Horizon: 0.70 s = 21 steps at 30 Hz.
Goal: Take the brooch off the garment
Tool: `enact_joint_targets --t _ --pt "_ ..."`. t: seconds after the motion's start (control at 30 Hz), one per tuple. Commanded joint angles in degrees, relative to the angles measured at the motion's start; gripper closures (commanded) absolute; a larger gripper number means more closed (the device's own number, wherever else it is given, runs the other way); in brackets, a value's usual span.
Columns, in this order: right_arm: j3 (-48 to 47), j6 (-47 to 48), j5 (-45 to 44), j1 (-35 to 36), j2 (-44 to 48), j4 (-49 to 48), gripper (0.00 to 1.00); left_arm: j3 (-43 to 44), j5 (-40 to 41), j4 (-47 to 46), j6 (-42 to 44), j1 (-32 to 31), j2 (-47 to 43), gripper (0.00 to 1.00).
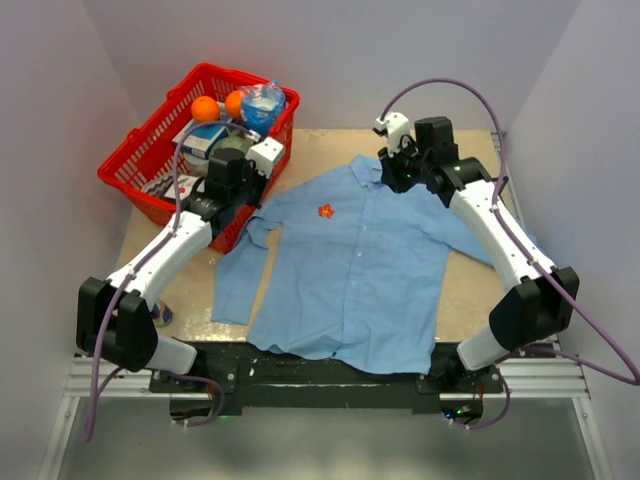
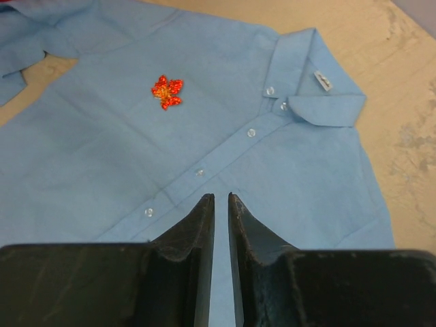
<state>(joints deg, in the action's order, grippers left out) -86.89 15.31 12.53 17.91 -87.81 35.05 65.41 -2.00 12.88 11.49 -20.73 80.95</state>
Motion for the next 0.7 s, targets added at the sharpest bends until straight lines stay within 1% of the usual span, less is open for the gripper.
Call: enact_joint_targets --t 0.0,0.13,0.17,0.2,0.23,0.27,0.3,0.33,0.37,0.4,0.5,0.53,0.57,0.6,0.67 --pt "-1.2 0.7 -0.8 1.4 -3.1 -2.9 0.82 3.3 9.1 -5.1 0.1 4.1 4.4 1.00" --pt "-2.3 -1.2 -0.8 1.6 -5.3 -3.9 0.80 4.5 6.8 -7.3 0.1 4.6 6.7 1.00" --pt "-2.4 -1.2 -0.8 1.6 -5.6 -3.9 0.79 5.9 4.9 -7.0 -0.1 4.4 7.0 1.00" --pt "-2.1 -1.2 -0.8 1.6 -5.8 -4.0 0.79 6.5 -2.1 -6.0 0.1 3.7 7.5 0.99" --pt "-1.4 -1.2 -1.4 1.7 -6.0 -4.1 0.78 7.1 -6.3 -5.5 0.6 3.2 8.3 0.89" --pt "-0.8 -0.2 -1.5 1.7 -6.0 -4.1 0.77 7.4 -9.7 -5.3 0.9 2.5 8.6 0.60" --pt "-0.2 0.8 -1.9 1.7 -5.9 -3.8 0.76 7.3 -14.0 -5.7 -0.1 0.8 9.0 0.46" --pt "0.8 1.7 -3.3 1.6 -5.6 -3.6 0.76 7.4 -15.0 -6.1 -1.1 -0.3 10.3 0.36" --pt "1.3 3.0 -4.2 1.7 -5.5 -3.7 0.76 8.0 -15.3 -6.2 -2.2 -1.5 11.1 0.29" --pt "1.6 3.7 -4.8 1.6 -5.5 -3.3 0.75 8.5 -15.7 -6.0 -3.8 -3.8 11.9 0.29" --pt "2.7 4.5 -5.2 0.1 -5.7 -3.6 0.75 12.1 -15.1 -5.2 -7.5 -6.5 16.4 0.30" --pt "2.9 4.5 -4.0 -0.2 -6.1 -3.3 0.75 13.8 -16.5 -4.3 -8.1 -6.6 19.7 0.32" --pt "3.0 4.6 -1.3 -0.6 -6.9 -3.4 0.76 17.2 -17.6 -2.0 -8.2 -6.6 21.5 0.36" --pt "3.7 4.8 0.0 -0.9 -7.5 -3.8 0.77 18.7 -18.1 -0.9 -8.6 -6.6 23.2 0.39" --pt "5.8 4.0 3.3 -0.8 -8.6 -6.1 0.81 22.2 -17.7 1.0 -9.9 -6.4 27.9 0.44"
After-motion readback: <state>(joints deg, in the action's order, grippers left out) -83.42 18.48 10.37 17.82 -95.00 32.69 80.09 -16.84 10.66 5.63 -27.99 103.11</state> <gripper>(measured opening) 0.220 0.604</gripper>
